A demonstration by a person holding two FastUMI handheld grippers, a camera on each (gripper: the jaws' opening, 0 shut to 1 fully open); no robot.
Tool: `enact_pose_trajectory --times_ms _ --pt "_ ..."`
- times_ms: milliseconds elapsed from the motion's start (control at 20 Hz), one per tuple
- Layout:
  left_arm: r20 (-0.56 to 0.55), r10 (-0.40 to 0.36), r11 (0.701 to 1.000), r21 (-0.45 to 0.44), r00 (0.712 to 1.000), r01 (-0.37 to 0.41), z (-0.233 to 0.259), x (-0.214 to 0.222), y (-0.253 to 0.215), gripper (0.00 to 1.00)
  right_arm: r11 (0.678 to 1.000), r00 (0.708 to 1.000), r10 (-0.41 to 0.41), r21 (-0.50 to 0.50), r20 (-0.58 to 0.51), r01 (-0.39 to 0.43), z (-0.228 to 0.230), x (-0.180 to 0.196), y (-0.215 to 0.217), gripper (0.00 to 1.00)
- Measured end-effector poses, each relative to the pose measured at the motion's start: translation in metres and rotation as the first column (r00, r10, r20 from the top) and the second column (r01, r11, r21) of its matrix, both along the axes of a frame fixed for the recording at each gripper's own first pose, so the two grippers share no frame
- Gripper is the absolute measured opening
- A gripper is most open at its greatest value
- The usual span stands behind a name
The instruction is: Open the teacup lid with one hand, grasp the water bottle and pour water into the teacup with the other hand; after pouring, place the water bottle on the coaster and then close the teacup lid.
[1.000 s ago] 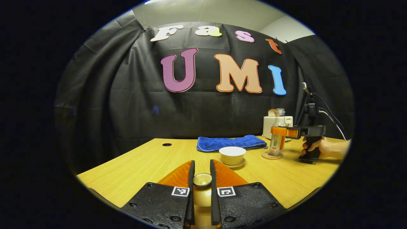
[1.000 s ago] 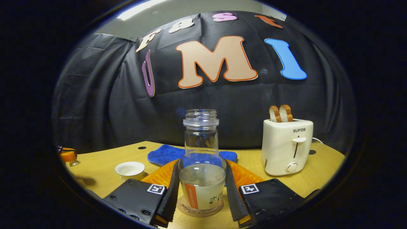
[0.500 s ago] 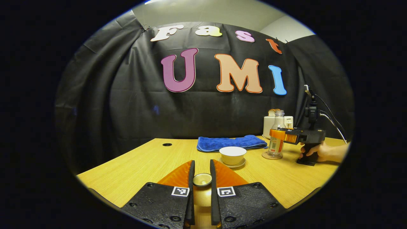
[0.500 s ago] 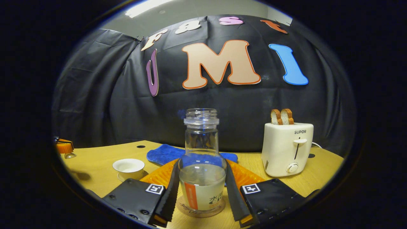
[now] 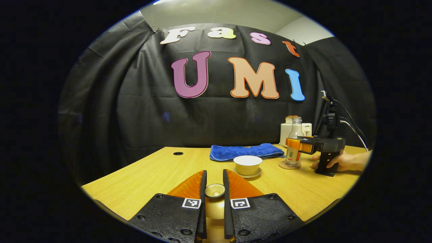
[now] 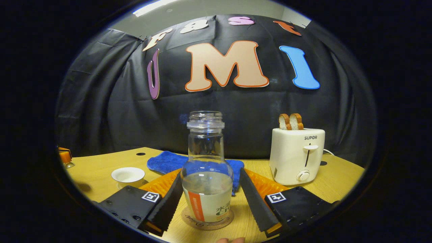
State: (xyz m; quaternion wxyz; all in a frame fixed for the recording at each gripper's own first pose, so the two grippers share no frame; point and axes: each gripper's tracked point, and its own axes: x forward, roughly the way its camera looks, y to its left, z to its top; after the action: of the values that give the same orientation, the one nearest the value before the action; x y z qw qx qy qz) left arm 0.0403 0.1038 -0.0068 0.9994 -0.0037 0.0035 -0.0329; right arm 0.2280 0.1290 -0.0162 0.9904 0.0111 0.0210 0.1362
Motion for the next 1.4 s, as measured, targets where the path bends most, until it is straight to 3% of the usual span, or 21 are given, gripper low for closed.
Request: enact_pose_trajectory --times_ms 50,150,350,600,650,800,900,1250,1350,1400 --pt "-0.001 0.0 1.0 0.0 1.0 0.0 -0.001 -0.001 0.0 0.17 1.0 1.0 0.007 0.001 -0.002 -0.007 -0.001 -0.001 0.001 0.94" --pt "0.0 0.0 1.0 0.0 1.0 0.0 0.0 0.0 0.0 0.17 1.0 1.0 0.021 0.002 -0.002 -0.021 -0.001 -0.002 0.002 1.0" --pt "-0.001 -0.004 1.0 -0.005 1.0 0.004 -0.001 0.004 -0.003 0.17 0.999 0.999 0.035 0.007 0.002 -0.035 -0.001 -0.012 0.0 0.98" --pt "-0.002 -0.057 0.998 -0.003 0.998 0.057 -0.001 0.041 -0.027 0.17 0.997 0.997 0.072 0.008 0.002 -0.072 0.002 -0.042 -0.004 0.93" --pt "-0.001 -0.065 0.998 -0.002 0.998 0.065 -0.001 0.05 -0.033 0.17 0.997 0.998 0.07 0.008 0.002 -0.07 0.003 -0.046 -0.008 0.98" --pt "0.0 -0.105 0.994 -0.003 0.994 0.105 0.0 0.074 -0.054 0.17 0.999 0.999 0.051 0.006 0.005 -0.051 0.004 -0.061 -0.026 0.94" --pt "0.001 -0.104 0.995 -0.002 0.995 0.104 0.0 0.089 -0.059 0.17 0.998 0.998 0.065 0.006 0.006 -0.065 0.004 -0.072 -0.034 0.98" --pt "0.003 -0.094 0.996 0.001 0.996 0.094 0.0 0.125 -0.073 0.17 0.999 0.999 0.042 0.004 0.011 -0.043 0.008 -0.098 -0.078 0.98" --pt "0.004 -0.092 0.996 0.002 0.996 0.092 0.0 0.134 -0.075 0.17 0.999 0.999 0.041 0.004 0.012 -0.041 0.009 -0.105 -0.086 0.93" --pt "0.004 -0.094 0.996 0.001 0.996 0.094 0.0 0.137 -0.077 0.17 0.999 0.999 0.038 0.004 0.013 -0.038 0.009 -0.109 -0.089 0.98"
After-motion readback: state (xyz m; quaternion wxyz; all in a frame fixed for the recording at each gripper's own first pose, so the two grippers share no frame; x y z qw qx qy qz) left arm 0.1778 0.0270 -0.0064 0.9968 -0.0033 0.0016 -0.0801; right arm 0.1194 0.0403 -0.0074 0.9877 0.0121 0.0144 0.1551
